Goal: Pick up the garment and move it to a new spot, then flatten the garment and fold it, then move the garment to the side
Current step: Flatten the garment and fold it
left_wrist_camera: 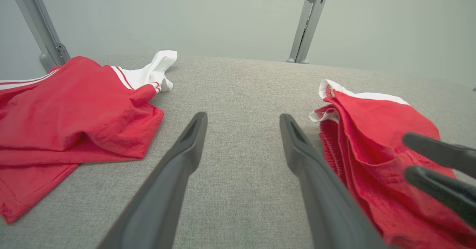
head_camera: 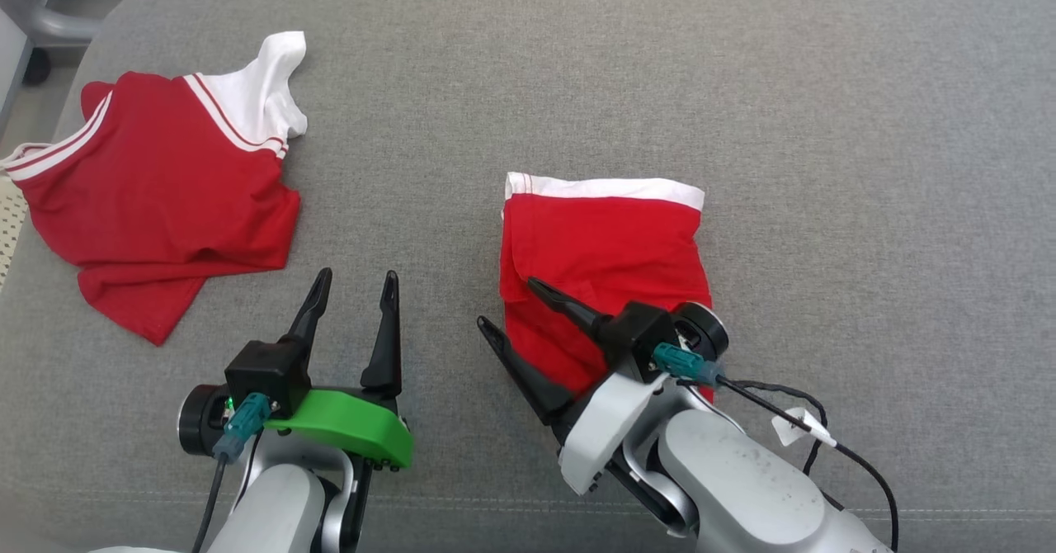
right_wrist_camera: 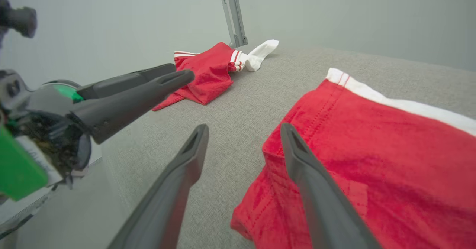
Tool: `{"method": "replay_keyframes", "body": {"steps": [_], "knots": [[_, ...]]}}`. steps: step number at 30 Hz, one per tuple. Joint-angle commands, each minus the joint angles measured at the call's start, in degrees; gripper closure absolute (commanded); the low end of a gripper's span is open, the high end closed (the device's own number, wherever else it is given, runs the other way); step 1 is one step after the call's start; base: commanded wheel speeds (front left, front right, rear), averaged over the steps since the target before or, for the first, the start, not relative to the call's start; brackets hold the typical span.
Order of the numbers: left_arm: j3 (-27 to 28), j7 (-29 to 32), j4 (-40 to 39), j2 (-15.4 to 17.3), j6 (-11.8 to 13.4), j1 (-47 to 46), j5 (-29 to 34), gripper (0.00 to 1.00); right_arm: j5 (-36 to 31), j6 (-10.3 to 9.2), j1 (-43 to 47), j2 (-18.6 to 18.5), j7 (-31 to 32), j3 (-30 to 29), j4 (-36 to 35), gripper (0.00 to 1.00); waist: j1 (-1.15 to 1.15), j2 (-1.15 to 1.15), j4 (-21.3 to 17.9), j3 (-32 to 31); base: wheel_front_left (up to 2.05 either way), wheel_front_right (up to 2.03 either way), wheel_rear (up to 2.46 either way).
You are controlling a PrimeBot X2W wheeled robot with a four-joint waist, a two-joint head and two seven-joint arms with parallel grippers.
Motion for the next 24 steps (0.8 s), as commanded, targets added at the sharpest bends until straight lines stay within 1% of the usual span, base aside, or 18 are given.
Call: {"method": "replay_keyframes", "body": {"steps": [1, 4, 9, 10, 13, 15, 16, 20, 24], "knots": [[0.1, -0.38, 0.05, 0.64, 0.16, -0.17, -0.15, 0.0, -2.56, -0.02, -0.25, -0.22, -1.17, -0.12, -1.55, 0.0, 0.0, 0.0, -0.59, -0.56, 0.0, 0.0, 0.0], [0.14, -0.4, -0.51, 1.13, 0.56, -0.15, 0.48, 0.0, -6.18, -0.02, 2.25, -0.96, -2.21, -3.44, -5.08, 0.0, 0.0, 0.0, -1.14, -1.29, 0.0, 0.0, 0.0], [0.58, -0.6, -2.06, 2.78, 1.54, 0.62, 1.52, 0.0, -10.39, -0.02, 8.45, -1.9, -2.77, -16.13, -14.44, 0.0, 0.0, 0.0, -2.11, -2.74, 0.0, 0.0, 0.0], [0.58, -0.6, -2.06, 2.78, 1.54, 0.62, 1.52, 0.0, -10.39, -0.02, 8.45, -1.9, -2.77, -16.13, -14.44, 0.0, 0.0, 0.0, -2.11, -2.74, 0.0, 0.0, 0.0], [1.15, -0.67, -3.49, 3.66, 2.23, 1.37, 1.75, 0.0, -12.8, -0.02, 12.49, -2.18, -2.8, -23.95, -19.61, 0.0, 0.0, 0.0, -2.85, -3.5, 0.0, 0.0, 0.0], [1.62, -0.8, -4.45, 4.33, 2.72, 1.83, 1.91, 0.0, -13.76, -0.02, 14.65, -2.19, -2.82, -27.87, -21.89, 0.0, 0.0, 0.0, -3.29, -4.07, 0.0, 0.0, 0.0], [2.02, -0.94, -5.41, 4.81, 2.97, 2.47, 2.01, 0.0, -14.88, -0.02, 16.38, -2.23, -2.82, -31.26, -23.27, 0.0, 0.0, 0.0, -3.64, -4.68, 0.0, 0.0, 0.0], [1.95, -1.02, -7.41, 6.02, 3.54, 4.54, 2.98, 0.0, -15.62, -0.02, 19.55, -2.49, -2.57, -35.57, -23.76, 0.0, 0.0, 0.0, -4.05, -6.45, 0.0, 0.0, 0.0], [1.44, -1.03, -9.54, 7.02, 4.28, 7.38, 3.61, 0.0, -15.56, -0.02, 22.45, -3.17, -1.96, -37.6, -22.61, 0.0, 0.0, 0.0, -4.01, -8.66, 0.0, 0.0, 0.0]]}}
